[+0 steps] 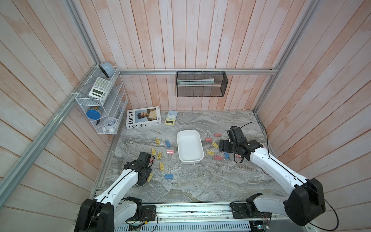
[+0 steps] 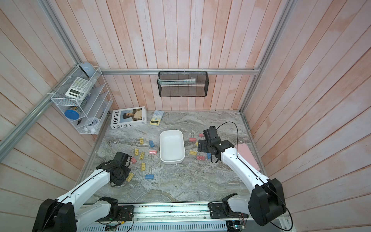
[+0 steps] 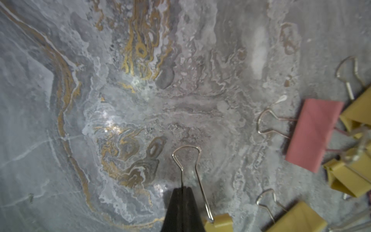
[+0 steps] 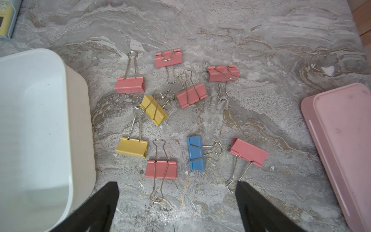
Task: Take out the binder clips from the storage box
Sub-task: Place the binder clip at the center of the board, then reset both arms
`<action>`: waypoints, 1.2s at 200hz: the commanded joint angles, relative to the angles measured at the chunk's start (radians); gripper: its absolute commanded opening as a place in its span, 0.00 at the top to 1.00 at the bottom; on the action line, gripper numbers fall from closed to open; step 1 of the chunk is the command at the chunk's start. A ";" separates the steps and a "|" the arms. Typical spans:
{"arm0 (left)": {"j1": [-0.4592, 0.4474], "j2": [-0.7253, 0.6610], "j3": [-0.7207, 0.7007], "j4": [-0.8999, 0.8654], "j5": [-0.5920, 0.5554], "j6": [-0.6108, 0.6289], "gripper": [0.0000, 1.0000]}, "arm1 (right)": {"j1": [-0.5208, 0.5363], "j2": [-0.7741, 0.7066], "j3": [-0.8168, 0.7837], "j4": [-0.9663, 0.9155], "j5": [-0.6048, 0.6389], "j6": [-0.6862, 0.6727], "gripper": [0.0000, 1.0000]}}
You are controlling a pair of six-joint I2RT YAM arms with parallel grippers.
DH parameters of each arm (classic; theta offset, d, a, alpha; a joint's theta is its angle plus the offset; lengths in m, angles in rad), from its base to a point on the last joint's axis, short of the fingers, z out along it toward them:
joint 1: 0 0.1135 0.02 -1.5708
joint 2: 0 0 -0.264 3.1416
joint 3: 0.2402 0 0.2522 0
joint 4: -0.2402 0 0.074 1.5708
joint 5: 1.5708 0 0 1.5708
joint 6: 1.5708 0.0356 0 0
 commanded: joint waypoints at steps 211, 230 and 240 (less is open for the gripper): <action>0.193 0.276 -0.044 1.308 -0.412 1.010 0.00 | -0.209 0.106 -0.596 1.341 0.205 -0.478 0.02; 0.203 0.325 -0.047 1.412 -0.336 1.048 0.00 | -0.218 0.149 -0.566 1.345 0.178 -0.526 0.02; 0.207 0.362 -0.057 1.477 -0.294 1.058 0.00 | -0.229 0.175 -0.570 1.366 0.140 -0.536 0.02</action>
